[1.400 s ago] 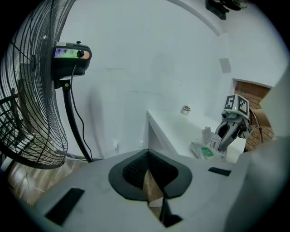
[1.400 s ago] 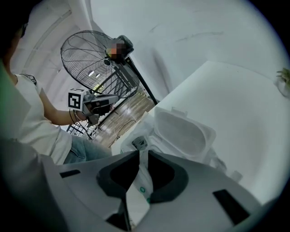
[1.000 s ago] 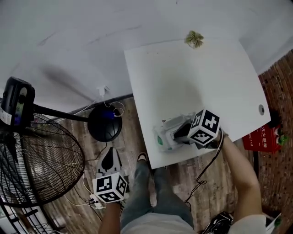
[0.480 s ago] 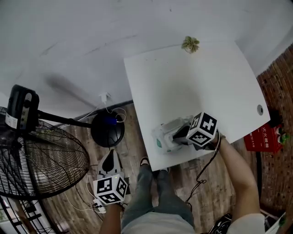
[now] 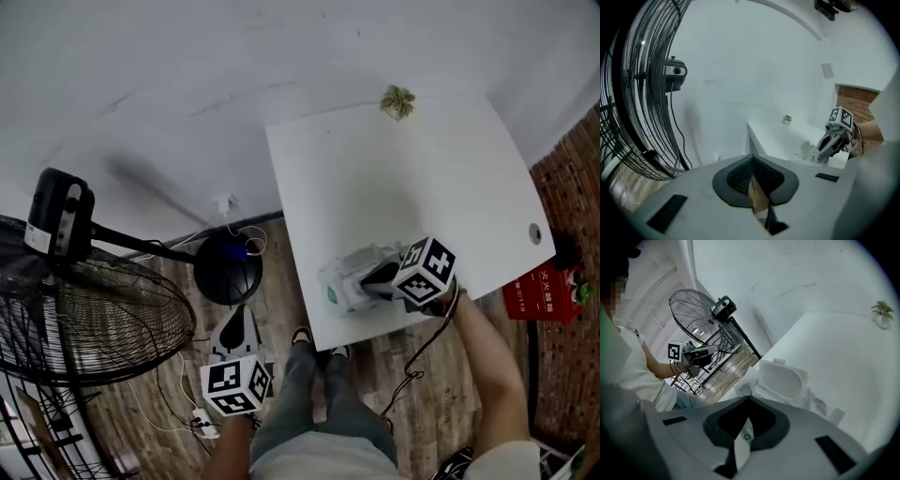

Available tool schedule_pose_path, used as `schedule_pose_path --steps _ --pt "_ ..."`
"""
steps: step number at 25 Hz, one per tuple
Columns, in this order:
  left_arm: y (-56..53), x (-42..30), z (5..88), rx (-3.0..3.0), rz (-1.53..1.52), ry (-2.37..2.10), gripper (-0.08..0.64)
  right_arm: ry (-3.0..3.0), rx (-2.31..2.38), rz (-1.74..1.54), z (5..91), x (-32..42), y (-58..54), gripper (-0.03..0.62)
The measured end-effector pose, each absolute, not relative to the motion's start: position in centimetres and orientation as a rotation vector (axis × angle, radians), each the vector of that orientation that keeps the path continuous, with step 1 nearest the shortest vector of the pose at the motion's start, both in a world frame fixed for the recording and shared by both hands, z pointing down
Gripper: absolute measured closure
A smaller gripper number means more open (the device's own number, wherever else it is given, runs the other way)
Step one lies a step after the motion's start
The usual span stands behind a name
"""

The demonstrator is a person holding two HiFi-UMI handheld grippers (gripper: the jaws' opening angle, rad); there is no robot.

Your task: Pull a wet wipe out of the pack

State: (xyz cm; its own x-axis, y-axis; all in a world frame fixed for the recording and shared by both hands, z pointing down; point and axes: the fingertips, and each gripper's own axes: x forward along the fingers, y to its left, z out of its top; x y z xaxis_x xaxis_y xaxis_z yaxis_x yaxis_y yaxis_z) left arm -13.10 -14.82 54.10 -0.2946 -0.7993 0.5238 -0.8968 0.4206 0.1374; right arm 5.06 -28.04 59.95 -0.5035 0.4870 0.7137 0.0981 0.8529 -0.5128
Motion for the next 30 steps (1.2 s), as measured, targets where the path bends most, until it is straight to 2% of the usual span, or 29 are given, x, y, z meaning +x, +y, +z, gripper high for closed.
schedule_pose_path --steps 30 --pt "-19.4 -11.4 49.0 1.668 0.215 -2.133 0.555 -2.197 -0.222 0.411 54.0 5.1 -29.3 0.592"
